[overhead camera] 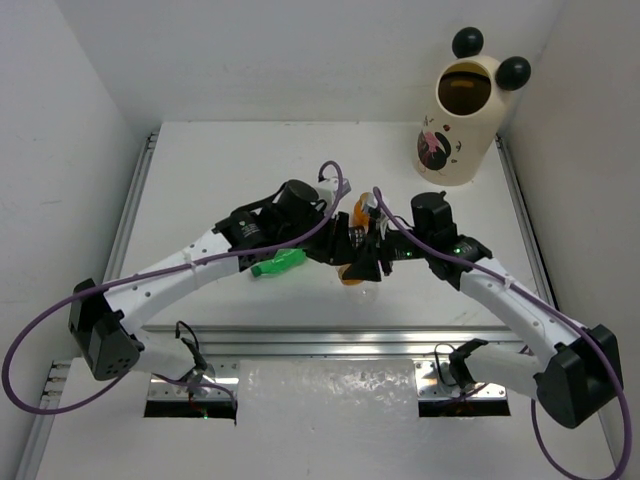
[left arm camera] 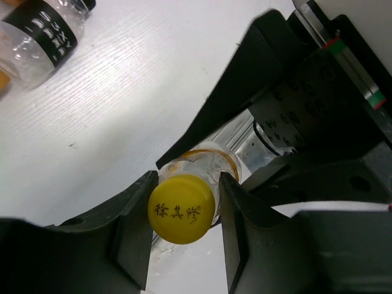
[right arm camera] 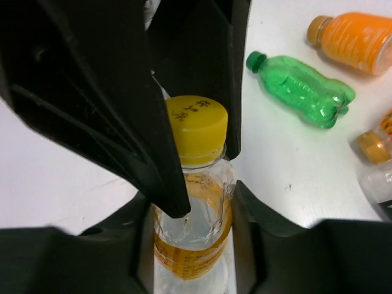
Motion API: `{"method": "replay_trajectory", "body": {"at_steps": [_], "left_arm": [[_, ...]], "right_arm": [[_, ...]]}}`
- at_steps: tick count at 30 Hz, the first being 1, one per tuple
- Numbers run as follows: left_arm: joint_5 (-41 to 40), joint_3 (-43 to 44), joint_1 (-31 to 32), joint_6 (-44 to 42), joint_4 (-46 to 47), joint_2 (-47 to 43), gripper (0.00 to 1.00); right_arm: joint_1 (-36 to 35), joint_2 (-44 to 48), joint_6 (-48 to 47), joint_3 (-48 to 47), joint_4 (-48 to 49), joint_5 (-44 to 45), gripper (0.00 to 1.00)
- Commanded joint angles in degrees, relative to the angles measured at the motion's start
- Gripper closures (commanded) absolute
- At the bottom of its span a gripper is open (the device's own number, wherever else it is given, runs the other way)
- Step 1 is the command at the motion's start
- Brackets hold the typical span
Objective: Put the plastic bottles in the bin
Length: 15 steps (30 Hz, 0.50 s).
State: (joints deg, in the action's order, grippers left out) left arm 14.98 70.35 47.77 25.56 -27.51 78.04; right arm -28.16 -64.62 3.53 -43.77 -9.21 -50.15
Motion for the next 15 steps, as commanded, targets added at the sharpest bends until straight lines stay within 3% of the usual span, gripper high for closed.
{"method": "replay_trajectory", "body": {"at_steps": [1, 2, 3, 5, 7, 8, 9, 12, 13, 15], "left_arm": [[-3.70, 7.43, 0.84, 0.01, 4.66, -0.08, 1.00], [-5.12, 8.48, 0.84, 0.01, 3.96, 0.09, 0.99], [-6.36, 10.49, 0.84, 0.10, 2.73, 0.53, 0.82], [-10.84, 11.74, 0.84, 0.54, 2.20, 0.27, 0.50], [-17.30, 12.01, 0.84, 1.67, 2.37, -1.13, 0.30], [-20.84, 12.35, 0.84, 2.29, 1.07, -1.57, 0.06], [-28.88, 13.32, 0.84, 4.04, -0.08, -2.62, 0.00], [-42.89, 15.43, 0.84, 7.91, -6.74, -5.86, 0.00], [-51.02, 15.70, 0.84, 9.84, -8.51, -7.01, 0.00], [-58.62, 13.87, 0.75, 10.65, -10.89, -11.39, 0.00]], "right_arm": [[-0.75, 0.37, -0.02, -2.11, 2.00, 1.72, 0.89], [-0.75, 0.63, 0.33, -2.02, 2.44, 1.98, 0.92], [-0.75, 0.98, 0.69, -2.02, 3.40, 3.29, 0.98], [-0.75, 2.73, 3.49, -1.15, 7.25, 7.15, 1.00], [-0.75, 4.32, 6.29, -0.36, 8.85, 12.84, 1.00], [-0.75, 5.55, 6.92, -0.53, 11.04, 15.06, 1.00], [-0.75, 6.08, 8.32, -0.70, 11.49, 20.56, 1.00], [-0.75, 6.61, 9.56, -2.89, 12.37, 32.26, 1.00], [-0.67, 6.18, 10.00, -4.73, 13.16, 42.58, 1.00], [-0.23, 3.56, 8.52, -7.28, 14.57, 50.55, 1.00]]}}
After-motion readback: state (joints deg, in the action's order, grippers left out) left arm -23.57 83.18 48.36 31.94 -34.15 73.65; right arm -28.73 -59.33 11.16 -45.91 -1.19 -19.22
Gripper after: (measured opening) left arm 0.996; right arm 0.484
